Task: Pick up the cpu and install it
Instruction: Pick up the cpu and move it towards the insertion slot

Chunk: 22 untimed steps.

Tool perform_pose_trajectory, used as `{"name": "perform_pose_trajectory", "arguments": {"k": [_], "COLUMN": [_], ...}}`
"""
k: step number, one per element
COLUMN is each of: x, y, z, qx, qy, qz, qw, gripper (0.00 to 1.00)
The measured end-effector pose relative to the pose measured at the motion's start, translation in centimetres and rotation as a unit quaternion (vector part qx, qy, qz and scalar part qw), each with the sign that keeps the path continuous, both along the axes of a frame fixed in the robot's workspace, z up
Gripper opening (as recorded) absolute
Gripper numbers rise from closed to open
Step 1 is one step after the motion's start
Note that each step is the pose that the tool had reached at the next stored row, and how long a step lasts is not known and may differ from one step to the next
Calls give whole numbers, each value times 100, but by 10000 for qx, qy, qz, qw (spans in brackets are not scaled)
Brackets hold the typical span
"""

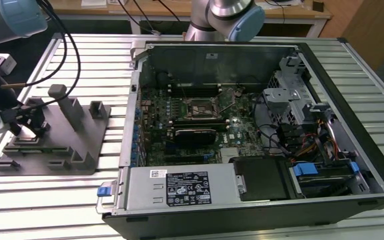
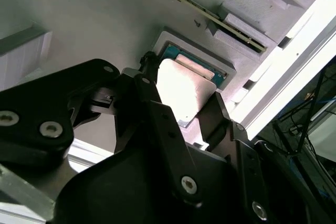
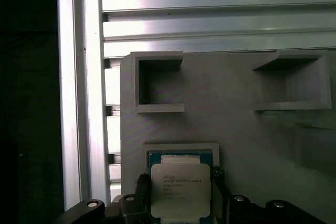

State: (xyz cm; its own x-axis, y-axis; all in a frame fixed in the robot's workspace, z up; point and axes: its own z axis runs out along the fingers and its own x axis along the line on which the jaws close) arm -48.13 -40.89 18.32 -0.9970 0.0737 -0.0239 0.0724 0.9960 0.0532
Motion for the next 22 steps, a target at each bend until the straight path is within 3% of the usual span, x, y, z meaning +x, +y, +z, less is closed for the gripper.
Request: {"name": "perform_pose_trajectory", "arguments": {"k": [15,16,22], "x": [0,0,-1], "y": [-1,-2,-3], "z": [4,3,3], "qx": [-1,-1,-1], "qy": [2,1,1], "qz": [100,100,100], "qw": [9999,9999,10000], "gripper": [55,62,62]}}
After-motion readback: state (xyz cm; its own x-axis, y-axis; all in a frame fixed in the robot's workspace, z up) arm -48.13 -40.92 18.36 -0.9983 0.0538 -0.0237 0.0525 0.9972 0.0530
